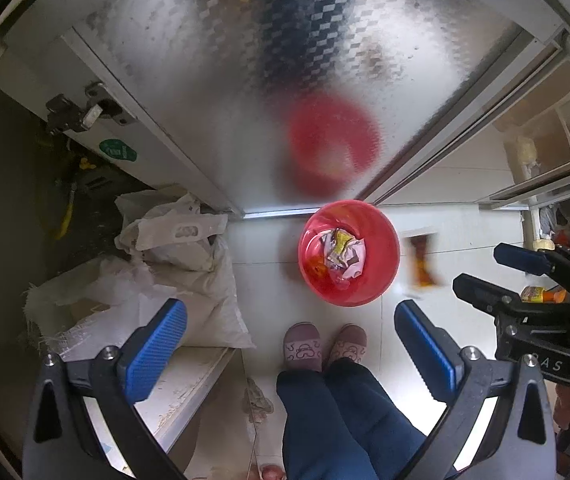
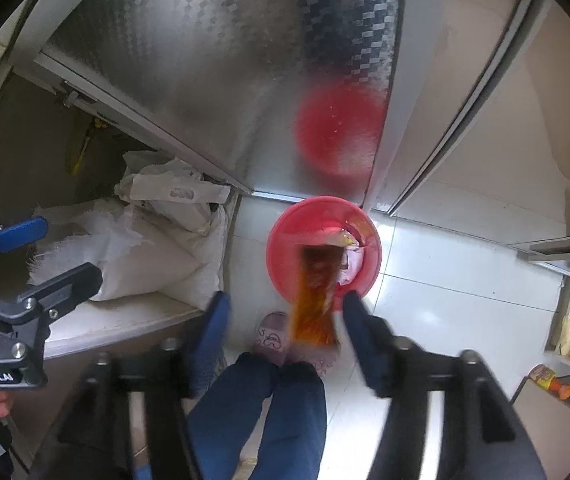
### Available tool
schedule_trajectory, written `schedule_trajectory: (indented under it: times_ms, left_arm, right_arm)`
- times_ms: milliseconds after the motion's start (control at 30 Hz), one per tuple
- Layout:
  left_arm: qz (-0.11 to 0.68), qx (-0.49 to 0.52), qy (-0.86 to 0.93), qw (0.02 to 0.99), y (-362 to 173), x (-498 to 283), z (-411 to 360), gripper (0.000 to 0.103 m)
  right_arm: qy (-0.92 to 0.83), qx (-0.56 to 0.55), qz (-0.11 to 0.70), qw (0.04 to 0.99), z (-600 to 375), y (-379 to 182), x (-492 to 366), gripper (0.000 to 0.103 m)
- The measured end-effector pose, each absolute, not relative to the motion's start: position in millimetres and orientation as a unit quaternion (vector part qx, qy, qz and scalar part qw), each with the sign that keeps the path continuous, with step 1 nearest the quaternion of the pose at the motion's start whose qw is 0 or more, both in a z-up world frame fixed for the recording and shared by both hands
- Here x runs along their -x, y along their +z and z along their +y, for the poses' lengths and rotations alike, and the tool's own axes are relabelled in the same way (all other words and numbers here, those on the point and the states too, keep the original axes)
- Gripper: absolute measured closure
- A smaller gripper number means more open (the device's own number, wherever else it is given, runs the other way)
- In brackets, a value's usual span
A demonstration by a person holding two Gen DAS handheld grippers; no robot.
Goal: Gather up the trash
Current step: 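Open the left tool over the bin while the right tool releases the packet, then raise both open tools back up toward the counter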
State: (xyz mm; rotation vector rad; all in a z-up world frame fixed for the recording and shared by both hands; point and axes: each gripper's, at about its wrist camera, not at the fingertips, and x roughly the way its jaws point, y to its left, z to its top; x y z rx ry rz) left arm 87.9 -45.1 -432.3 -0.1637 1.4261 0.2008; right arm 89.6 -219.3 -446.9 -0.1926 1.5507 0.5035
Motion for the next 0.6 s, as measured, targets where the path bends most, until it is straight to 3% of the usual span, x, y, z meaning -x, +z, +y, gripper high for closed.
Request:
schedule_trajectory:
  times_ms: [233,400,467,600]
  left_arm:
    - [0.639,0.070,0.083,0.761,-407,-86,-53,0.000]
    - [0.625,0.067,0.075,0.774,-367,-85,-59,0.000]
    - [0.616,0.068,0.069,0.782,-346,-85,-61,0.000]
    - [0.595,0.059,0.063,0.799,-297,-85,-68,0.000]
  right_arm:
    - [0.211,0.066,0.694,0.685,-230,-426,-85,0.023]
    - [0.195,0.056,0.682,0.702,-237,-386,-83,0.013]
    - [0.187,0.053,0.677,0.710,-240,-364,-83,0.004]
    - [0.178,0.052,0.660,0.728,-245,-316,-82,0.003]
